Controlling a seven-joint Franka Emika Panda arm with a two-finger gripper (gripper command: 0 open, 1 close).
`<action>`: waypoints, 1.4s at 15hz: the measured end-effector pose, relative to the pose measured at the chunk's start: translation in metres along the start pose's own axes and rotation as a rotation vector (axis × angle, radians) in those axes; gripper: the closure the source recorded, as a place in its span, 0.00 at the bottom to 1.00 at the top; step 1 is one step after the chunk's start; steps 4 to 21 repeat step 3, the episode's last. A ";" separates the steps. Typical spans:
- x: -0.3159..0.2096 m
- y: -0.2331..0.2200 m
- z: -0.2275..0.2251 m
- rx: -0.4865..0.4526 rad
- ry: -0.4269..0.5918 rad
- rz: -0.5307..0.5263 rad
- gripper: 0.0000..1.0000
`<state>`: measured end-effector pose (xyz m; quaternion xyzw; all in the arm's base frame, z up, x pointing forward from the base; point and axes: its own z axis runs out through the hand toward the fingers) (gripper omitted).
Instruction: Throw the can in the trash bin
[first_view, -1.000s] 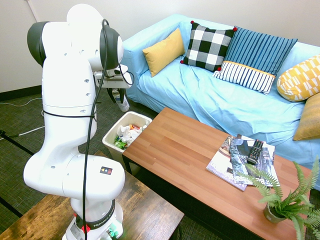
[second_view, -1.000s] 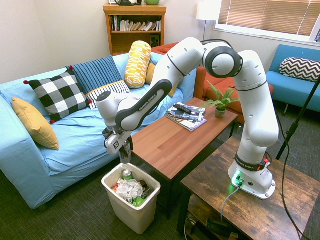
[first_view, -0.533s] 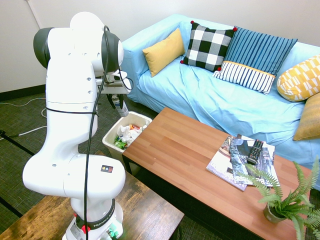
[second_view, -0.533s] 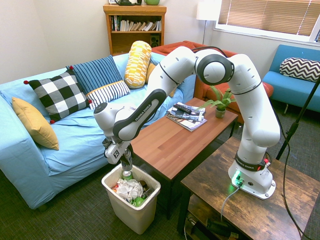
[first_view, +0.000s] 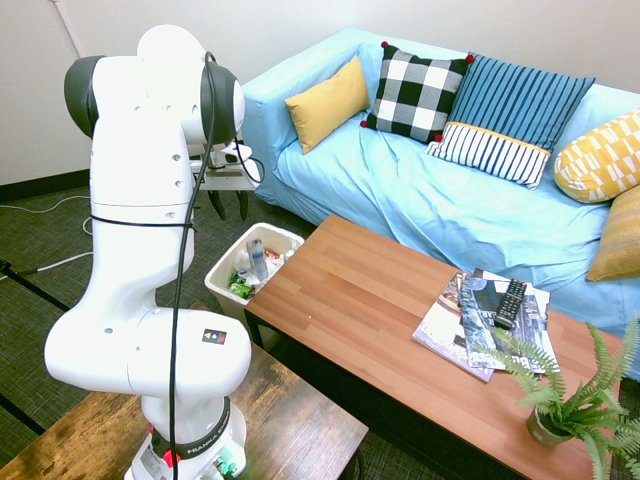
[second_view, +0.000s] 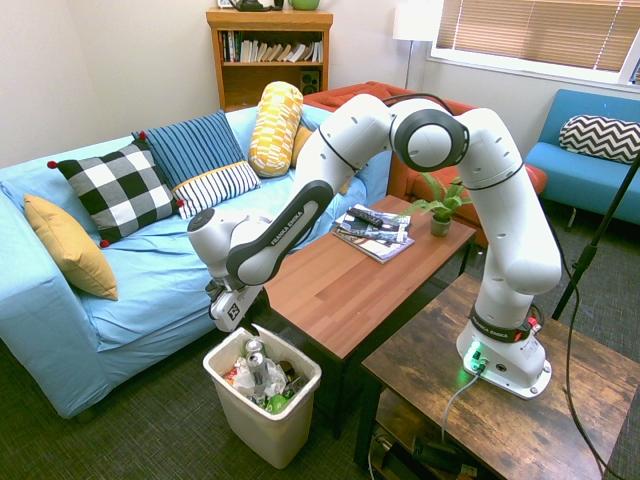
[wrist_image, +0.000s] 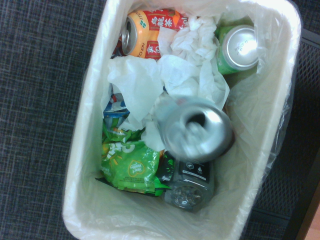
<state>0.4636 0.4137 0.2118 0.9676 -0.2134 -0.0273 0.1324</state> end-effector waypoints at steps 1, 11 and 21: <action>-0.001 -0.001 0.000 0.000 0.001 0.001 0.00; -0.002 -0.001 0.000 0.000 -0.001 0.005 0.00; -0.002 -0.001 0.000 0.000 -0.001 0.005 0.00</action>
